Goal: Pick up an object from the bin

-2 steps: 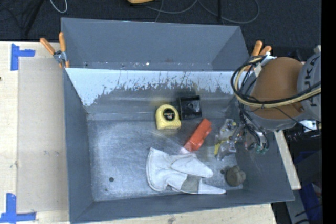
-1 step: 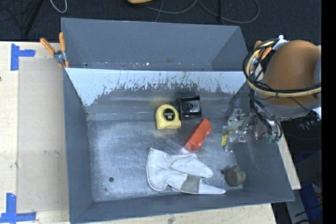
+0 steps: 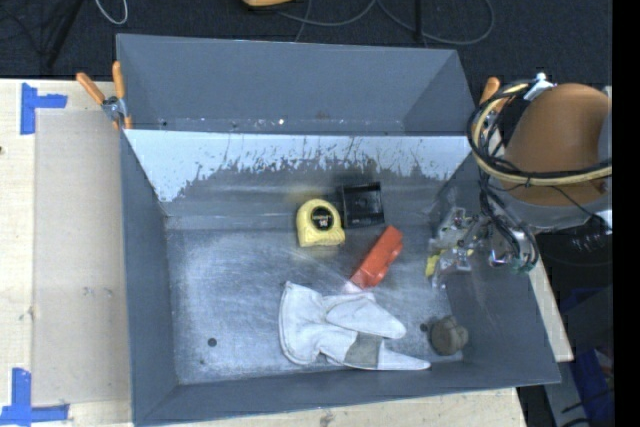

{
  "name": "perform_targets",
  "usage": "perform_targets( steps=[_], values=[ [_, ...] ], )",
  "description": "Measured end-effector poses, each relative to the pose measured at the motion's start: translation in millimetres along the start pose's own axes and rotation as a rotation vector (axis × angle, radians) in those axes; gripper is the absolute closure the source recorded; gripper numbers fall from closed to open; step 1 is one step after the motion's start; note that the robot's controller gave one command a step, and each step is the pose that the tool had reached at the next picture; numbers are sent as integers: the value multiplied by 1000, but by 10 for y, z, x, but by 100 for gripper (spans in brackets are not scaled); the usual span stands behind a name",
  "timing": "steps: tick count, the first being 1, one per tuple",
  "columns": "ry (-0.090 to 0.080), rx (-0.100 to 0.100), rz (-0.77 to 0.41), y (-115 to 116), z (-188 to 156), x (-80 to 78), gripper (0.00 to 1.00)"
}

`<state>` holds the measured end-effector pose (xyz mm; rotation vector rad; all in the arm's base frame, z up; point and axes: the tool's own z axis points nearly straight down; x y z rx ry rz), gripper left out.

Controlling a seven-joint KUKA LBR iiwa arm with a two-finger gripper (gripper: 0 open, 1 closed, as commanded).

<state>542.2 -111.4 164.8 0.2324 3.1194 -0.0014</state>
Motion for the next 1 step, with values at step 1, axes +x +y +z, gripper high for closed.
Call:
perform_targets(
  steps=[1],
  values=[
    [22,-1,-4,-123,-304,61,100]
  ],
)
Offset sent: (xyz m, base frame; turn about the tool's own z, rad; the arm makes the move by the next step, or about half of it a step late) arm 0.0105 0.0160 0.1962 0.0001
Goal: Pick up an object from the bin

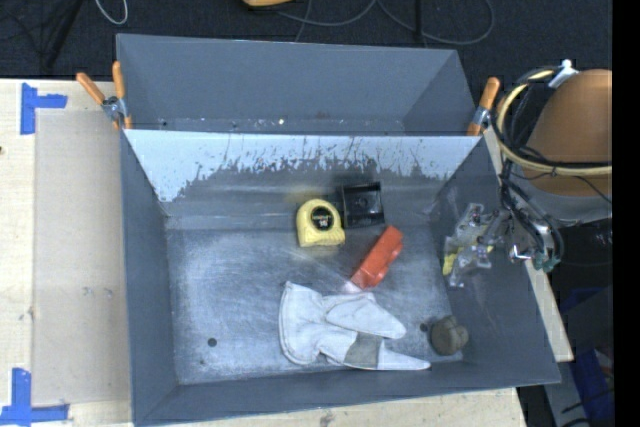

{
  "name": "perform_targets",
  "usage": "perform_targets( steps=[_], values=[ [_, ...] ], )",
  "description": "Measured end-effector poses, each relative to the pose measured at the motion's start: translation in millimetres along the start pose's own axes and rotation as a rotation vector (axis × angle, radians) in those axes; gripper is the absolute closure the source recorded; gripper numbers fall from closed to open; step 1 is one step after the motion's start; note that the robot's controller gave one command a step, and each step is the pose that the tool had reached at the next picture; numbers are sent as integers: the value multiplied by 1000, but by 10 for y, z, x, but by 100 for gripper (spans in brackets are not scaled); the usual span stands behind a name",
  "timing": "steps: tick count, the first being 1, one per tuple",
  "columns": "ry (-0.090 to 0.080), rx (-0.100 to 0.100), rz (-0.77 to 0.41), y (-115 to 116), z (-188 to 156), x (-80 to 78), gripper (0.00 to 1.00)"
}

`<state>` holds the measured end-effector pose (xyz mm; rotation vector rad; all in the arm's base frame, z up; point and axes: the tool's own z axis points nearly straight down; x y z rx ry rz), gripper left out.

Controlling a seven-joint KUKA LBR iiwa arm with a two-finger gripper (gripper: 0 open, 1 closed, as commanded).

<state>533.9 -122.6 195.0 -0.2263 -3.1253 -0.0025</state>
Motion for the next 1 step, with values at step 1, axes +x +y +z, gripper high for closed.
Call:
perform_targets(
  steps=[1],
  values=[
    [-6,0,1,86,-619,-56,100]
  ],
)
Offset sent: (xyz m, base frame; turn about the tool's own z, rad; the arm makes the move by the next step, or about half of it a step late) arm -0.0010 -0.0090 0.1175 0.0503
